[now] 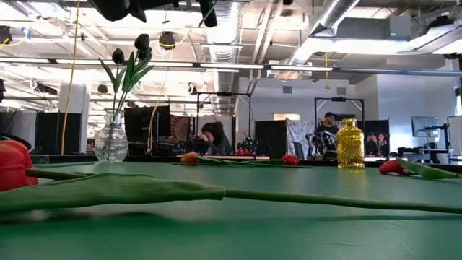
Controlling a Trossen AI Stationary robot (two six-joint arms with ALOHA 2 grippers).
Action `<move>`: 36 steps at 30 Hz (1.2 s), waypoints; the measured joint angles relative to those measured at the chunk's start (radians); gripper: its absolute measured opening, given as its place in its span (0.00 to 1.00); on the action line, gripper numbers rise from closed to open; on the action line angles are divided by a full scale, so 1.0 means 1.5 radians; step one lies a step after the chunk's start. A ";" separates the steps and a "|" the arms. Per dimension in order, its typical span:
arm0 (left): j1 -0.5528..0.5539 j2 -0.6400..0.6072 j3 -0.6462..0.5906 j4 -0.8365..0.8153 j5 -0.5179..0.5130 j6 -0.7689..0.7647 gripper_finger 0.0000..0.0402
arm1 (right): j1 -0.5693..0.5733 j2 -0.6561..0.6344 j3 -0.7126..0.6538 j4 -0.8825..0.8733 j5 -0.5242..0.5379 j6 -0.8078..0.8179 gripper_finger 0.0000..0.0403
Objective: Sort flowers into vase by color
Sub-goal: Put the middle orange flower into the yellow vase
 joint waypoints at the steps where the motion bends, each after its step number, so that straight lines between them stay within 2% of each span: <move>1: -0.001 0.009 0.000 0.016 0.000 -0.001 0.00 | -0.001 0.005 -0.001 -0.002 0.000 0.000 0.61; 5: -0.001 0.016 0.000 0.046 -0.014 -0.011 0.00 | -0.001 0.011 -0.001 0.000 0.000 0.000 0.61; 22: -0.001 0.015 0.000 0.009 -0.044 -0.007 0.00 | -0.015 0.009 -0.001 0.015 0.002 0.005 0.59; 25: -0.001 0.015 0.000 0.011 -0.047 -0.007 0.00 | -0.016 0.009 -0.001 0.013 0.007 0.010 0.52; 36: -0.001 0.015 0.000 0.011 -0.047 -0.007 0.00 | -0.016 0.009 -0.001 0.007 0.023 0.012 0.18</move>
